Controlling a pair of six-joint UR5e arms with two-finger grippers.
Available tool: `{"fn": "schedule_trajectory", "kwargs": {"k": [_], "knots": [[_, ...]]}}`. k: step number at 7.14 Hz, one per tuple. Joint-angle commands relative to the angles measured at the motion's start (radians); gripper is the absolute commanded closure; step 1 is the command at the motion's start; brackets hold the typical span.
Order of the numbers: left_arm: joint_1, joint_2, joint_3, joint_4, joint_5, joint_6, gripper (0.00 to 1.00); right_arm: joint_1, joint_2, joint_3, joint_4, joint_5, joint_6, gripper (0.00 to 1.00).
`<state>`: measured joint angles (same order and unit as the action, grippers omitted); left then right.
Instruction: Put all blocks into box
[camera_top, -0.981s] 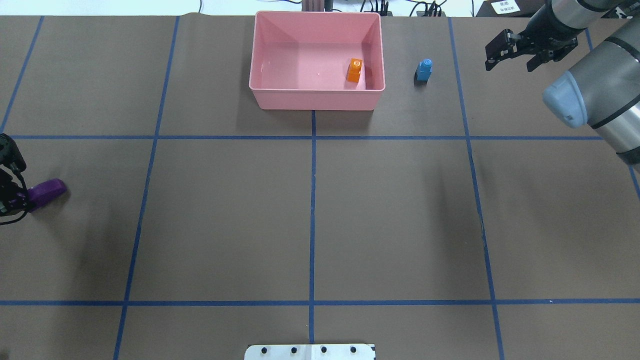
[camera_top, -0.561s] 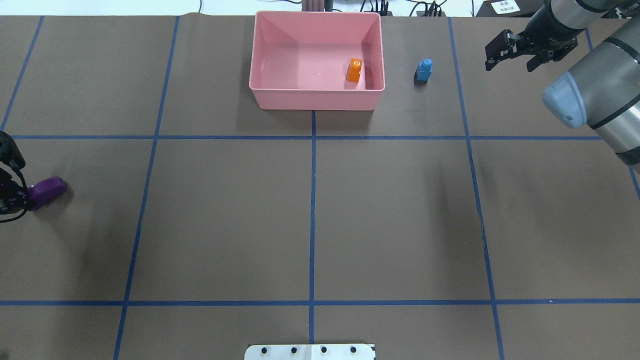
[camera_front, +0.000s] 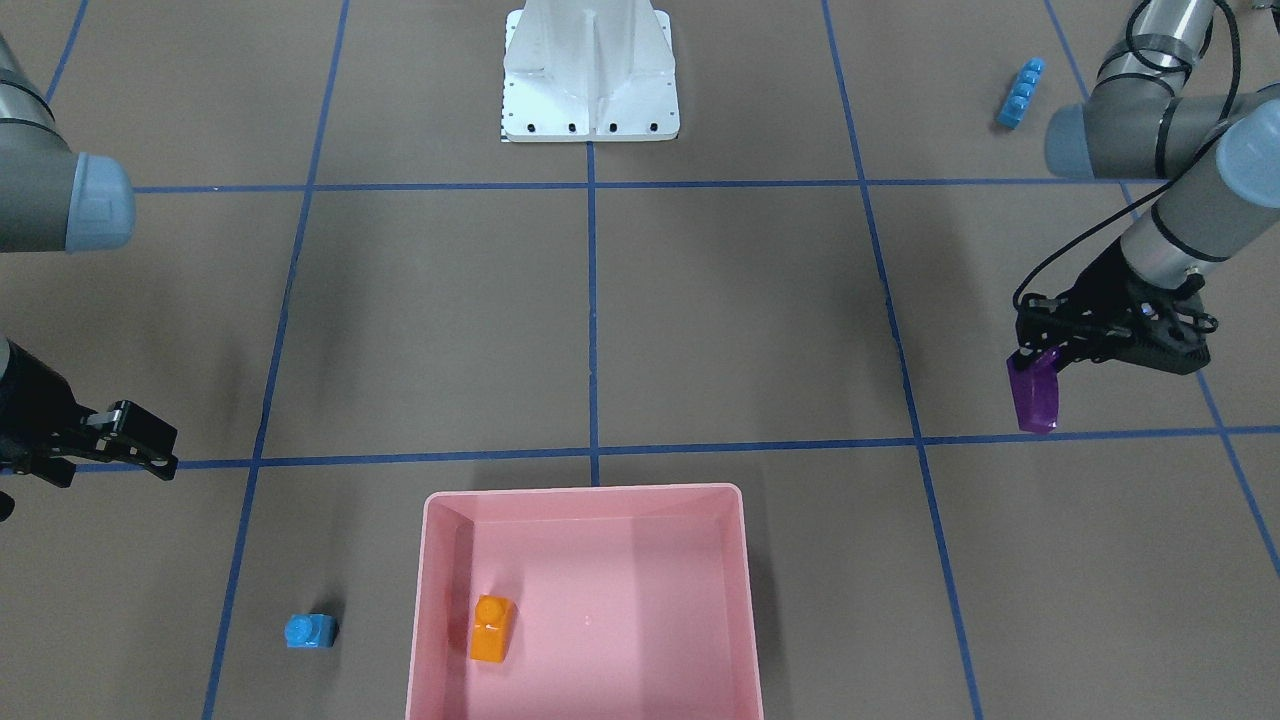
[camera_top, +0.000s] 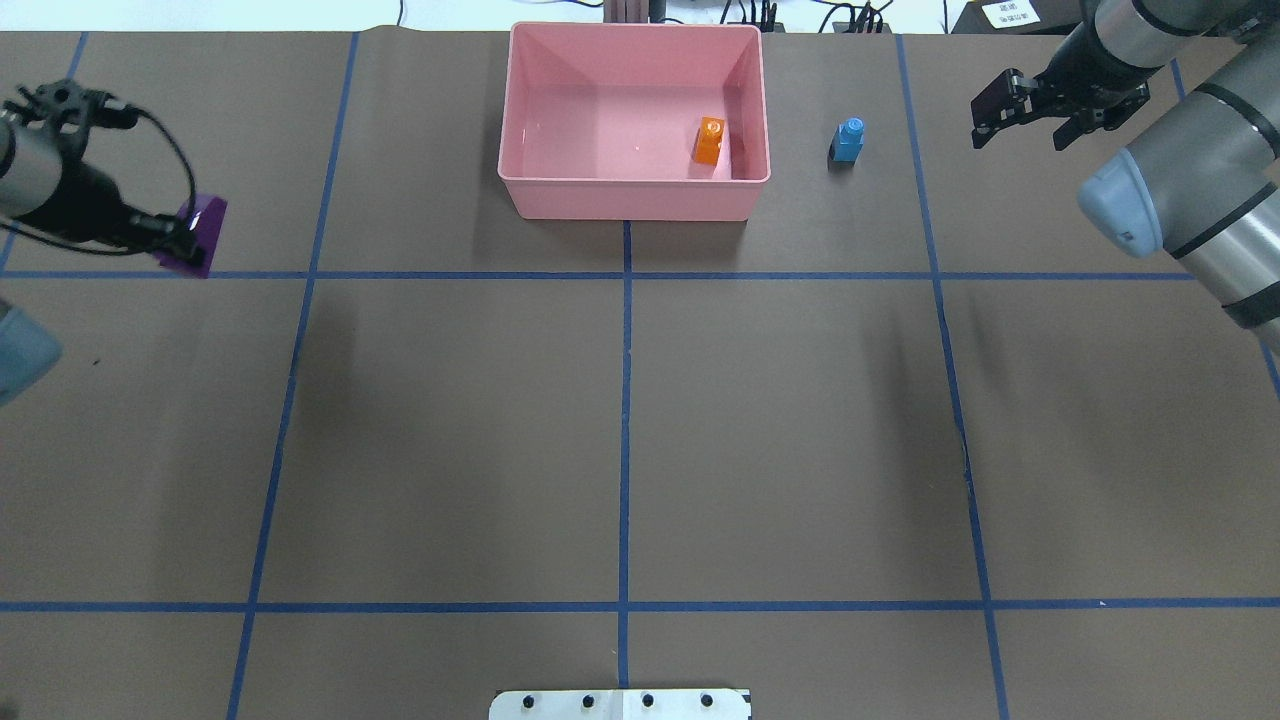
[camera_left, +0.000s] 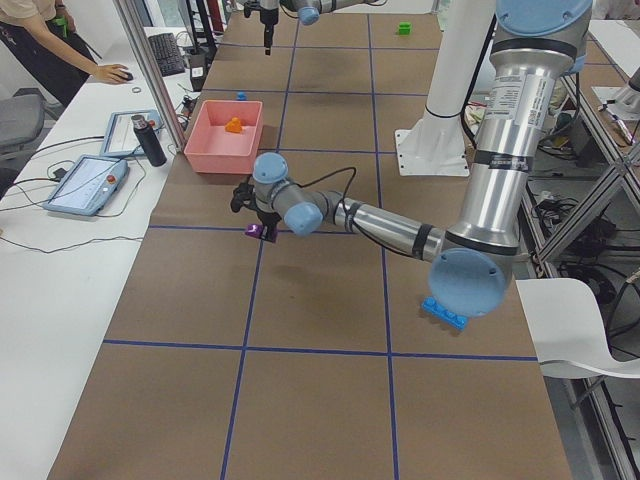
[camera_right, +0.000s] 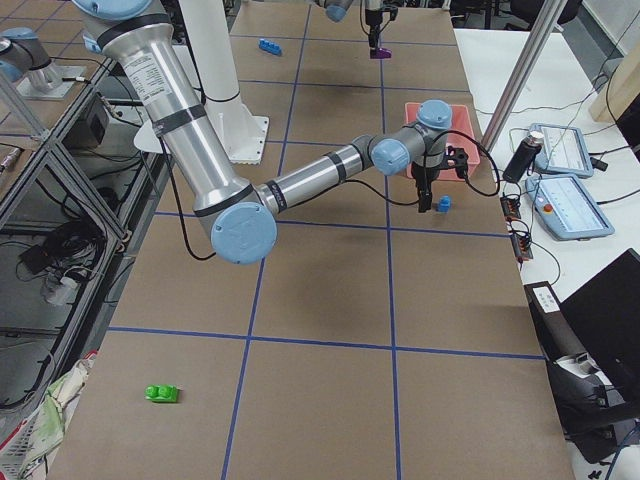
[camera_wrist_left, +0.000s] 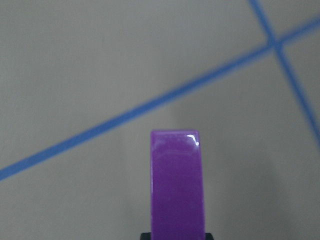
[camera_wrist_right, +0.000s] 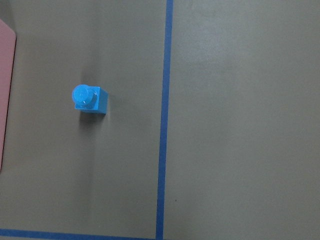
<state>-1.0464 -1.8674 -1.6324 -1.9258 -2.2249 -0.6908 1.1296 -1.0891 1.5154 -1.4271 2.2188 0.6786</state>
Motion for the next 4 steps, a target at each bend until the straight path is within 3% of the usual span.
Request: {"fn": "schedule_trajectory", "kwargs": {"k": [1, 3, 4], "knots": [[0.011, -0.425, 0.162, 0.319, 0.004, -0.065, 1.00, -0.011, 0.012, -0.055, 0.025, -0.002, 0.001, 0.01], [0.064, -0.733, 0.499, 0.331, 0.034, -0.064, 1.00, -0.014, 0.044, -0.089, 0.025, -0.005, 0.002, 0.01], [0.109, -0.818, 0.601, 0.329, 0.109, -0.070, 1.00, -0.014, 0.044, -0.090, 0.025, -0.005, 0.002, 0.01]]}}
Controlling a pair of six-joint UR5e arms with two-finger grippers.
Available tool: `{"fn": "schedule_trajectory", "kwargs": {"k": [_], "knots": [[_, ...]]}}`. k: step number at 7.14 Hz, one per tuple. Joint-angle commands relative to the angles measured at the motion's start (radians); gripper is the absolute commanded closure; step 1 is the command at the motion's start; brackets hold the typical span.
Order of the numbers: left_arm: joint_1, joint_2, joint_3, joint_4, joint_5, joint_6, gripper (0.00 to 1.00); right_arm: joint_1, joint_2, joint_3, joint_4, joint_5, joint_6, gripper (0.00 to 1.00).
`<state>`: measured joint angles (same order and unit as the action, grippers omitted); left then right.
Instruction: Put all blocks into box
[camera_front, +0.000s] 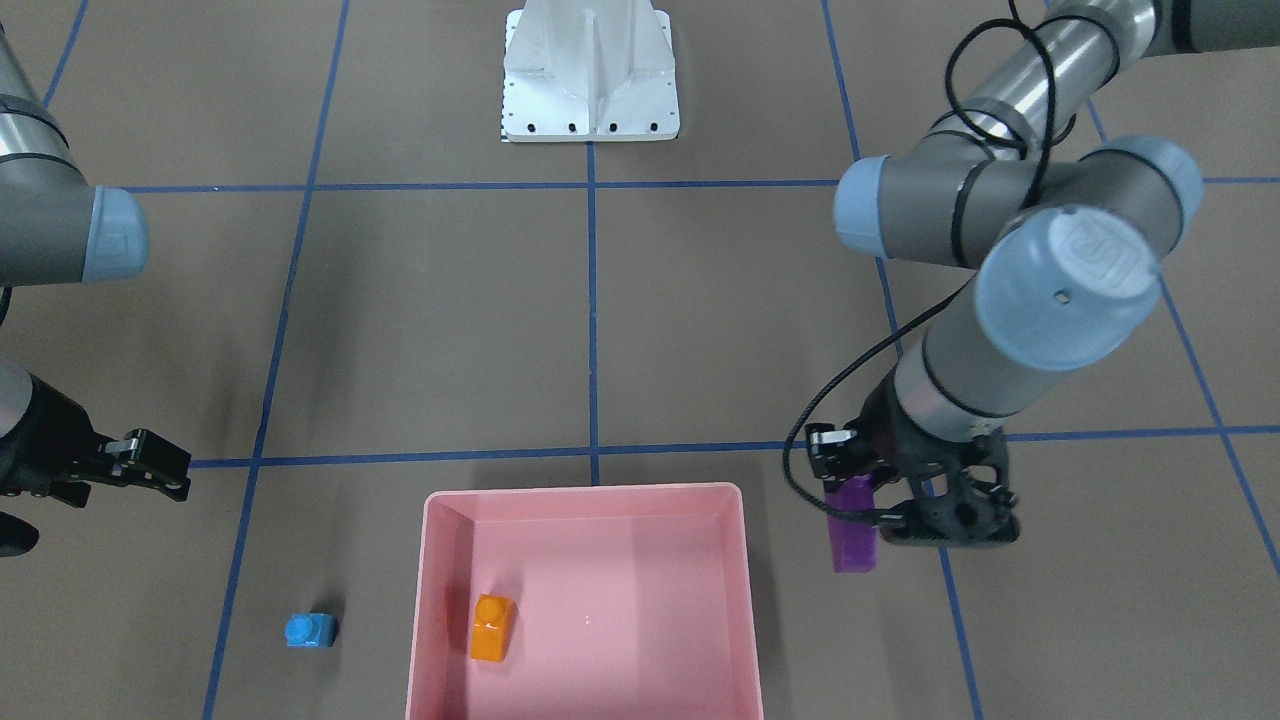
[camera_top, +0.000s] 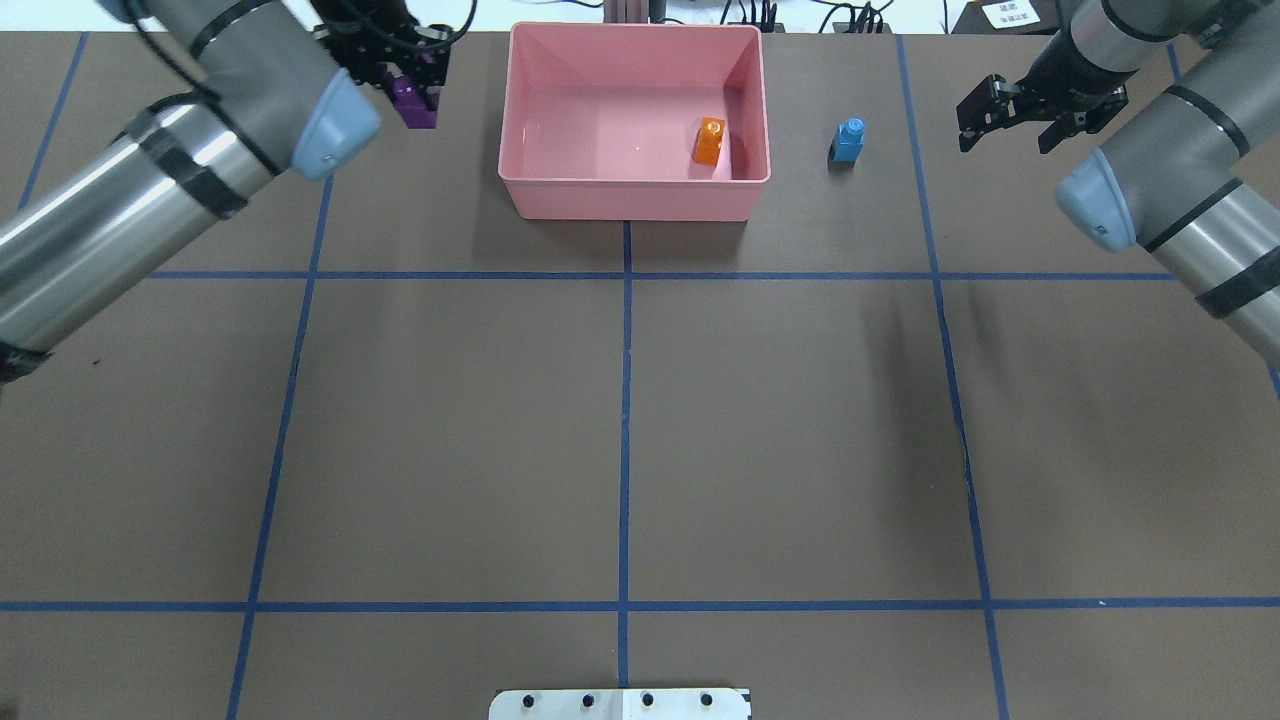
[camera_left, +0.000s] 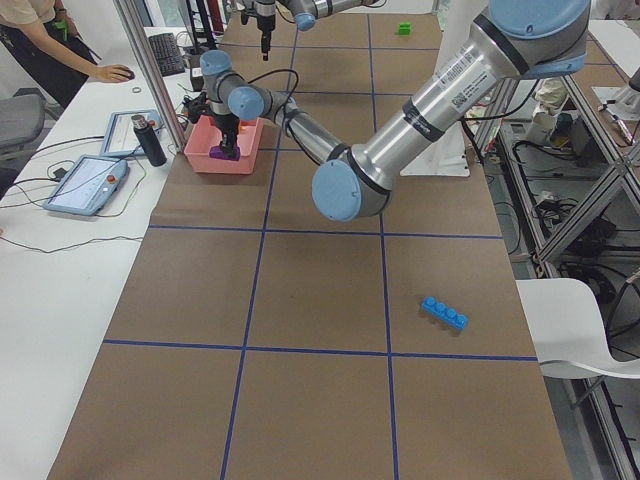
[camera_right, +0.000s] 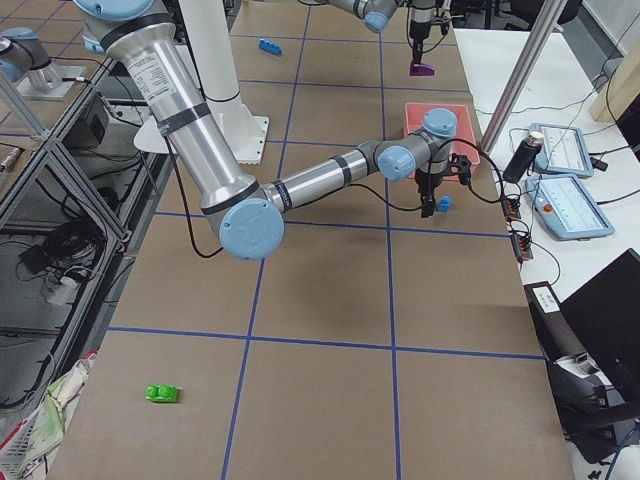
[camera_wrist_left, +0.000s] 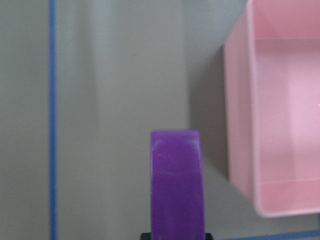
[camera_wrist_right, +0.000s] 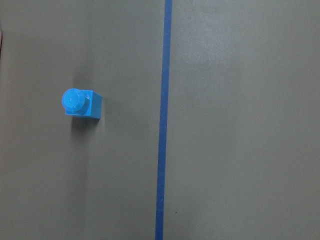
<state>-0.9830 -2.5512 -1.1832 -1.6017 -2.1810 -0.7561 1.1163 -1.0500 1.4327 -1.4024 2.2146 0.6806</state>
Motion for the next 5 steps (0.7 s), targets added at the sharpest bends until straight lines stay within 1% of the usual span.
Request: {"fn": "schedule_trajectory", "kwargs": {"k": [1, 2, 3, 4, 5], "knots": [[0.087, -0.155, 0.190, -0.018, 0.091, -0.069, 1.00, -0.001, 0.007, -0.008, 0.000, -0.001, 0.001, 0.01], [0.115, -0.209, 0.259, -0.050, 0.093, -0.092, 1.00, -0.001, 0.007, -0.008, 0.000, -0.001, 0.001, 0.01], [0.133, -0.243, 0.328, -0.100, 0.093, -0.115, 1.00, -0.001, 0.007, -0.008, 0.000, -0.001, 0.001, 0.01], [0.132, -0.247, 0.361, -0.127, 0.092, -0.118, 1.00, -0.003, 0.007, -0.008, 0.000, -0.001, 0.001, 0.01], [0.129, -0.247, 0.367, -0.126, 0.092, -0.118, 1.00, -0.003, 0.008, -0.008, 0.000, -0.001, 0.001, 0.01]]}}
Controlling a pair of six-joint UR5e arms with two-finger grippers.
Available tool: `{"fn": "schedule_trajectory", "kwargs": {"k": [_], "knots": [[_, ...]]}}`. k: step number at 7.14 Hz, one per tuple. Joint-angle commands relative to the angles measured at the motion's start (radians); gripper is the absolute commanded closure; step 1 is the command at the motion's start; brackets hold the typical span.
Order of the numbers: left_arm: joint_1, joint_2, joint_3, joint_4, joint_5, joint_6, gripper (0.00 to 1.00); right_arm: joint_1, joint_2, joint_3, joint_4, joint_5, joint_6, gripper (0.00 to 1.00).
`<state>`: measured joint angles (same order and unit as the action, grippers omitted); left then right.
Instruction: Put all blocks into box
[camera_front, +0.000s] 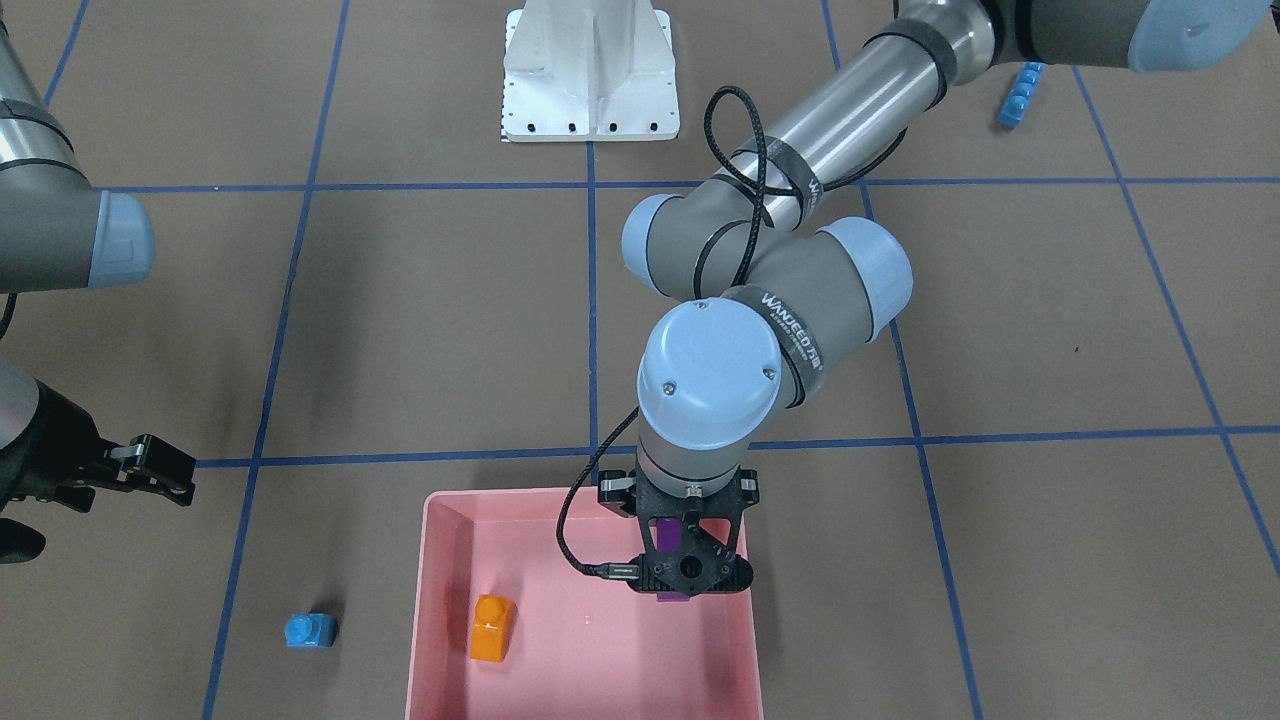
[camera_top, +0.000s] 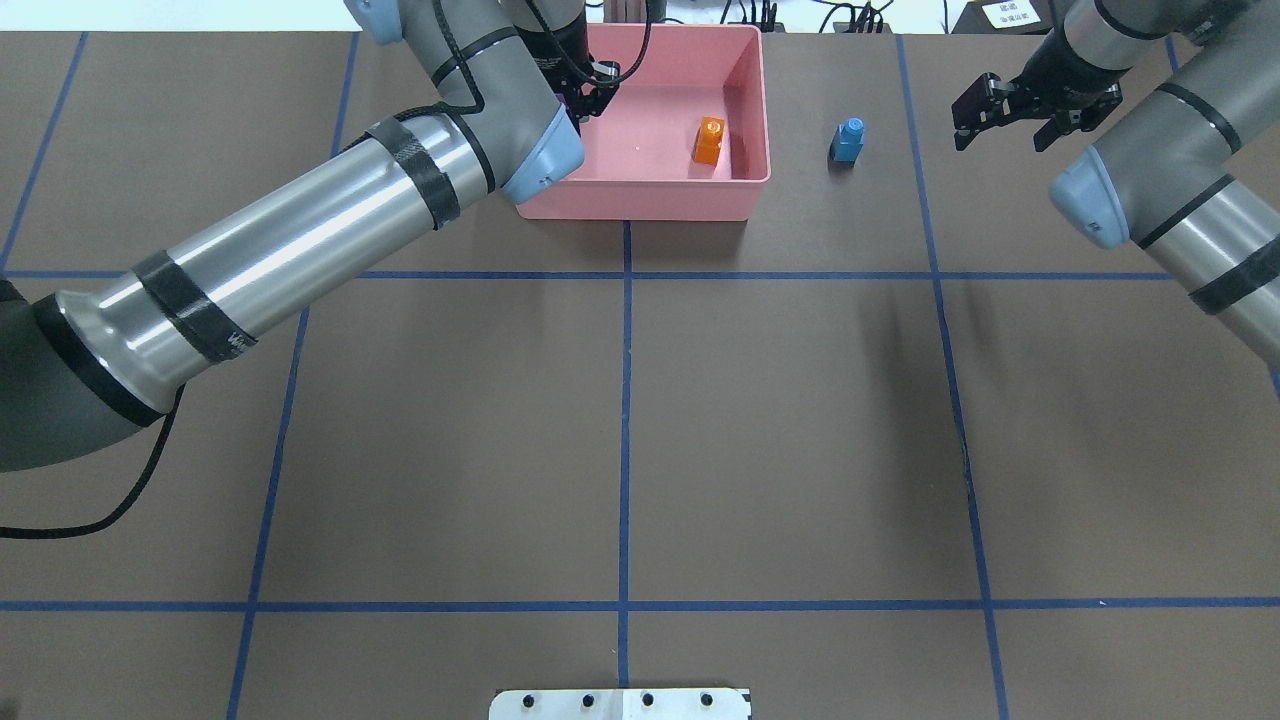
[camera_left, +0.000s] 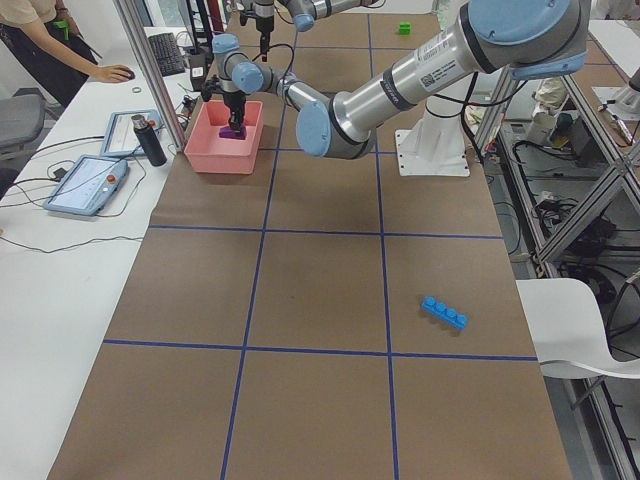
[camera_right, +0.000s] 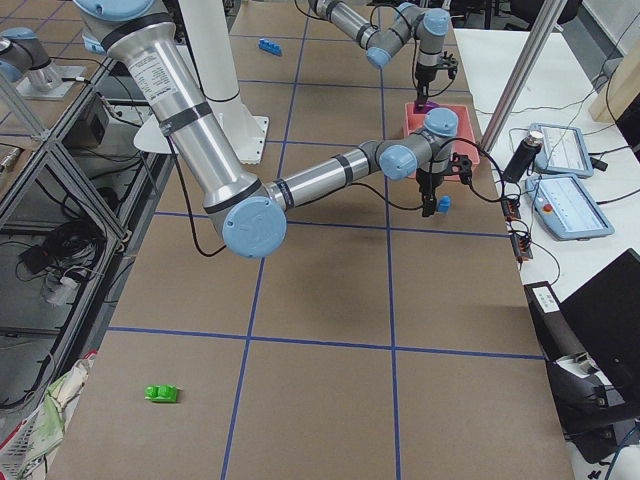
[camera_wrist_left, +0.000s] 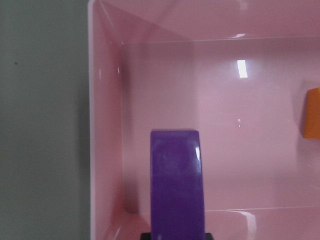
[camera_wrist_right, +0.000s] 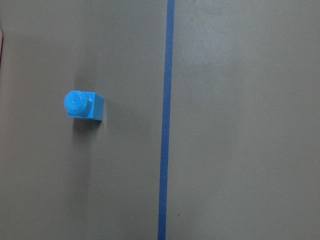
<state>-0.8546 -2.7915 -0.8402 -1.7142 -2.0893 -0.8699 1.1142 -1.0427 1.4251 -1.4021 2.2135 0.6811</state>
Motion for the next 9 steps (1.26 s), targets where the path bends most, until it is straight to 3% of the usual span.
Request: {"fn": "schedule_trajectory", "kwargs": {"k": [1, 2, 3, 4, 5, 8, 9], "knots": [[0.000, -0.005, 0.038, -0.015, 0.000, -0.004, 1.00, -0.004, 0.001, 0.001, 0.000, 0.000, 0.002, 0.01], [-0.003, -0.005, 0.039, -0.015, 0.000, -0.004, 1.00, -0.007, 0.001, 0.001, 0.002, 0.000, 0.002, 0.01], [-0.001, -0.005, 0.041, -0.016, 0.000, -0.001, 0.70, -0.007, 0.001, 0.001, 0.002, 0.000, 0.002, 0.01], [-0.001, -0.003, 0.041, -0.027, 0.000, -0.001, 0.25, -0.007, 0.001, 0.001, 0.002, 0.000, 0.002, 0.01], [-0.001, -0.003, 0.041, -0.027, 0.000, 0.000, 0.03, -0.007, 0.001, 0.001, 0.002, 0.000, 0.002, 0.01], [-0.001, -0.002, 0.038, -0.031, 0.000, 0.008, 0.01, -0.019, 0.021, -0.026, 0.000, -0.043, 0.002, 0.01], [0.000, -0.002, 0.036, -0.031, -0.001, 0.008, 0.01, -0.039, 0.135, -0.175, 0.029, -0.055, 0.012, 0.01]]}}
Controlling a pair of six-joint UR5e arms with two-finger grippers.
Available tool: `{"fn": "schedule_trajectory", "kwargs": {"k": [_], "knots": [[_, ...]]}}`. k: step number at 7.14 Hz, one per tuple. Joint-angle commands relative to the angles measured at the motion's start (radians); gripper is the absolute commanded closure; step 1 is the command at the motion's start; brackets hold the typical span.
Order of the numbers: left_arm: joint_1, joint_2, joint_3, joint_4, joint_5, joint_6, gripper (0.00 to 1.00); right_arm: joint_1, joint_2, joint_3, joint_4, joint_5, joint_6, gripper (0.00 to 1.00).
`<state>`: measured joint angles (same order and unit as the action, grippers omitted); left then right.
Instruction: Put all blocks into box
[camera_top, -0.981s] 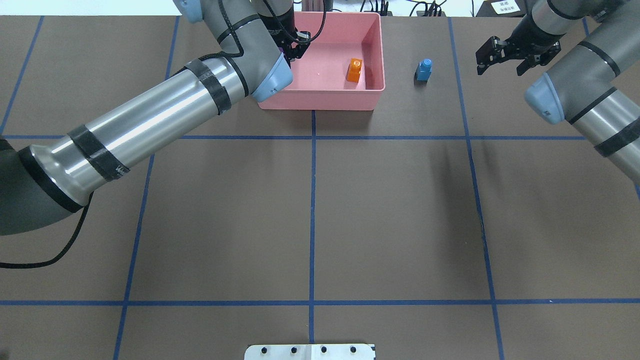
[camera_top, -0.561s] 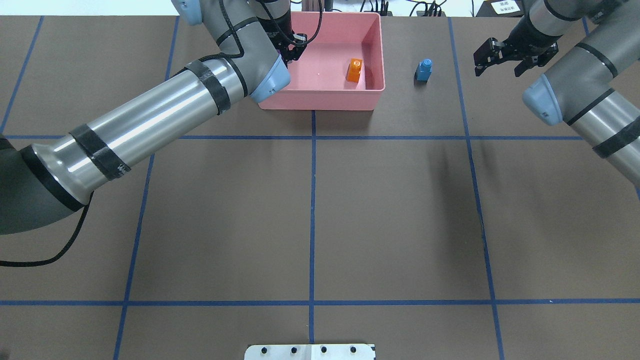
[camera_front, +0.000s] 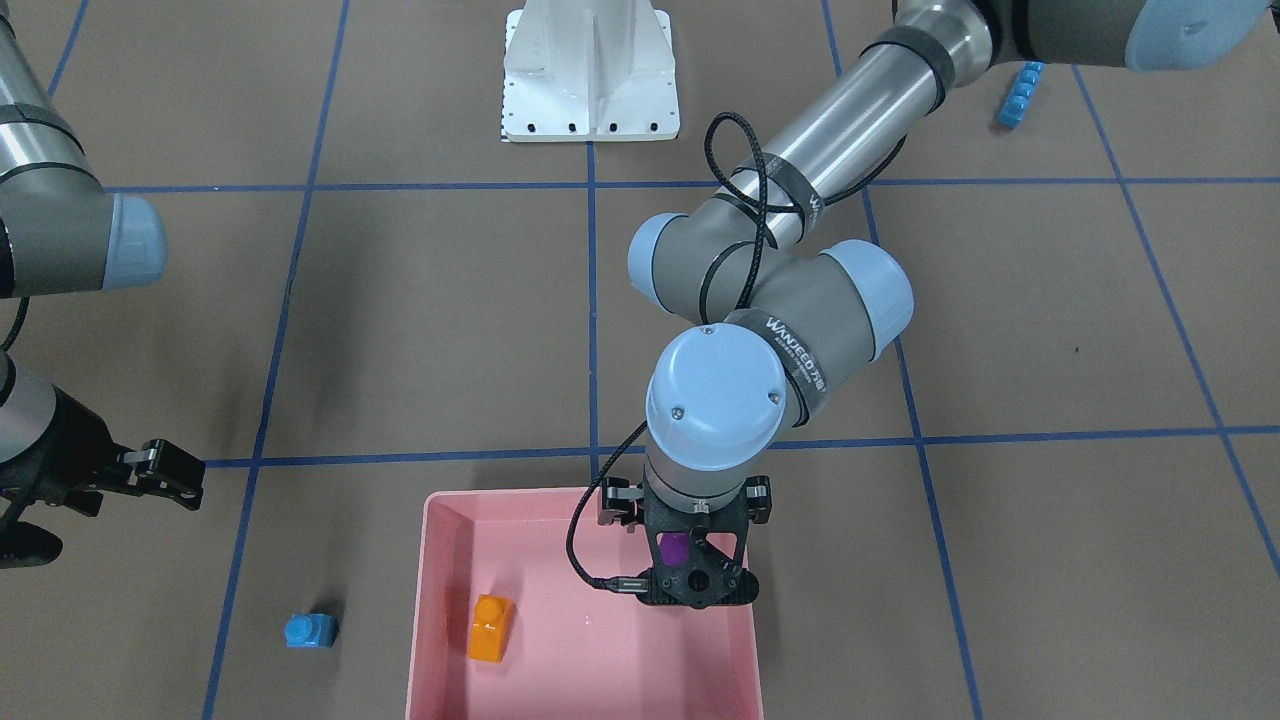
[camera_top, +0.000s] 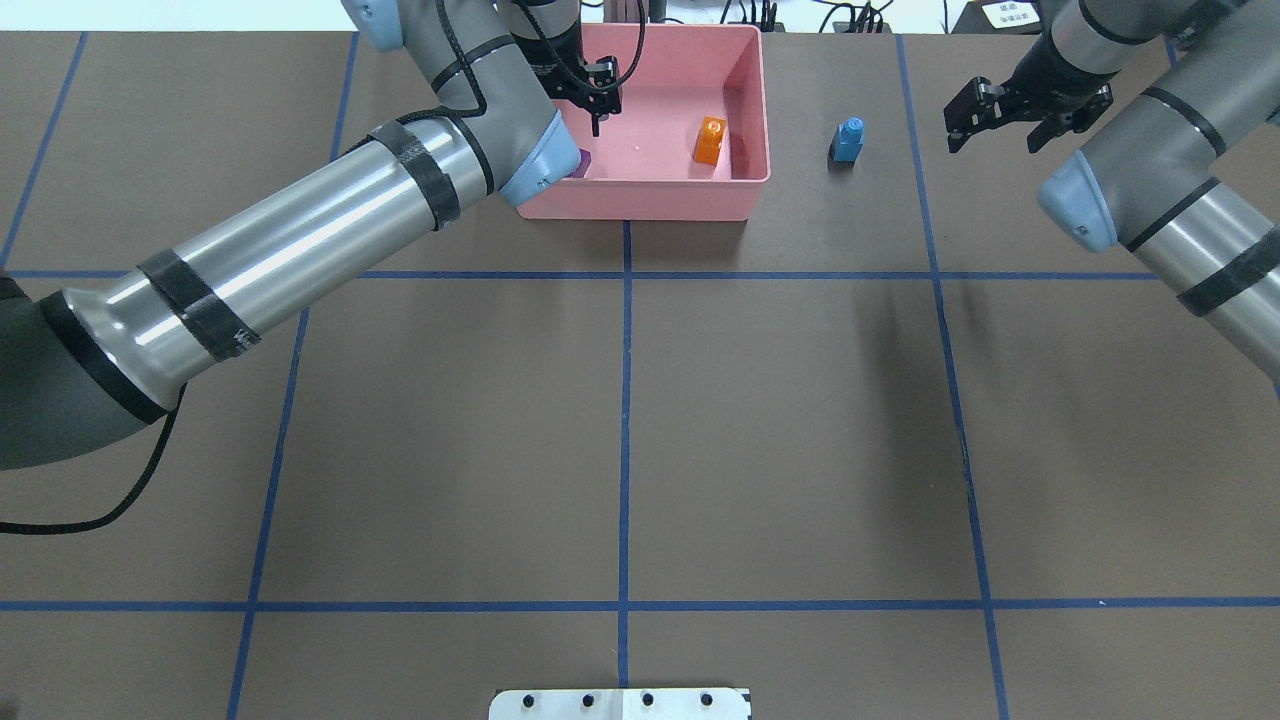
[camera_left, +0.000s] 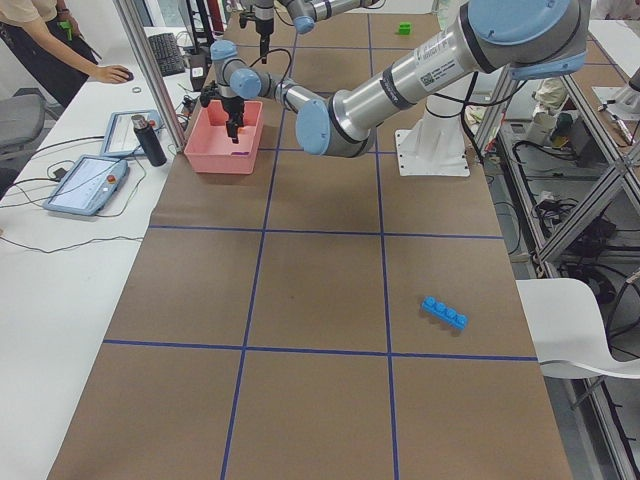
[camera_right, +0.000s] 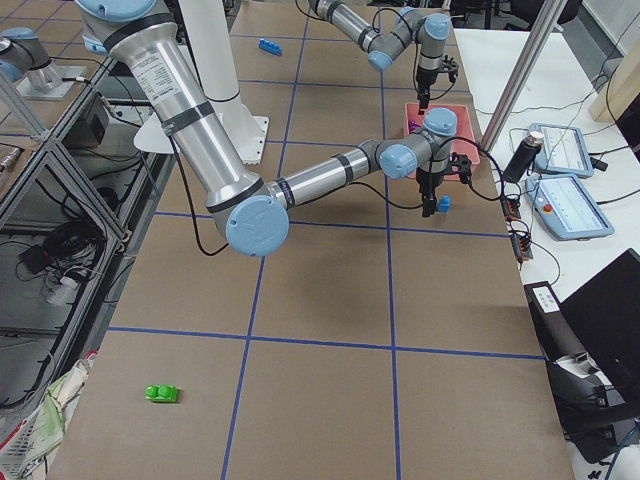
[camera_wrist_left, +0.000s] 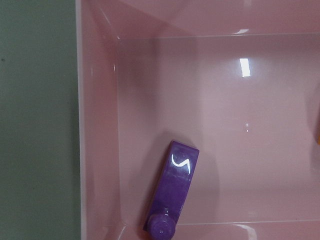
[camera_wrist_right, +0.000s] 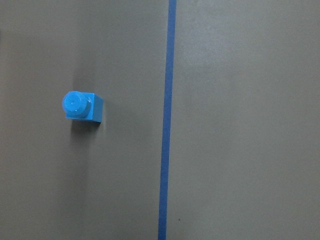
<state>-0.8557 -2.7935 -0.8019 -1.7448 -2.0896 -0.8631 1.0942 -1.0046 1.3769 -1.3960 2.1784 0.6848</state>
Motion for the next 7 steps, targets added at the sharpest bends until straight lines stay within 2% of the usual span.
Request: {"fn": "schedule_trajectory", "kwargs": {"k": [1, 2, 3, 4, 6, 7], "knots": [[0.003, 0.002, -0.005, -0.005, 0.000, 0.001, 0.01, -0.031, 0.186, -0.298, 0.114, -0.060, 0.013, 0.01], [0.006, 0.002, -0.008, -0.015, 0.000, -0.002, 0.01, -0.034, 0.225, -0.409, 0.215, -0.063, 0.024, 0.01], [0.007, 0.002, -0.010, -0.015, 0.000, -0.004, 0.01, -0.048, 0.313, -0.517, 0.248, -0.066, 0.060, 0.01], [0.009, 0.002, -0.010, -0.016, -0.001, -0.004, 0.01, -0.086, 0.381, -0.576, 0.262, -0.115, 0.141, 0.01], [0.010, 0.003, -0.010, -0.016, -0.001, -0.002, 0.01, -0.114, 0.376, -0.639, 0.357, -0.153, 0.194, 0.04], [0.013, 0.003, -0.011, -0.016, 0.000, -0.002, 0.01, -0.123, 0.377, -0.650, 0.358, -0.178, 0.196, 0.12]]}}
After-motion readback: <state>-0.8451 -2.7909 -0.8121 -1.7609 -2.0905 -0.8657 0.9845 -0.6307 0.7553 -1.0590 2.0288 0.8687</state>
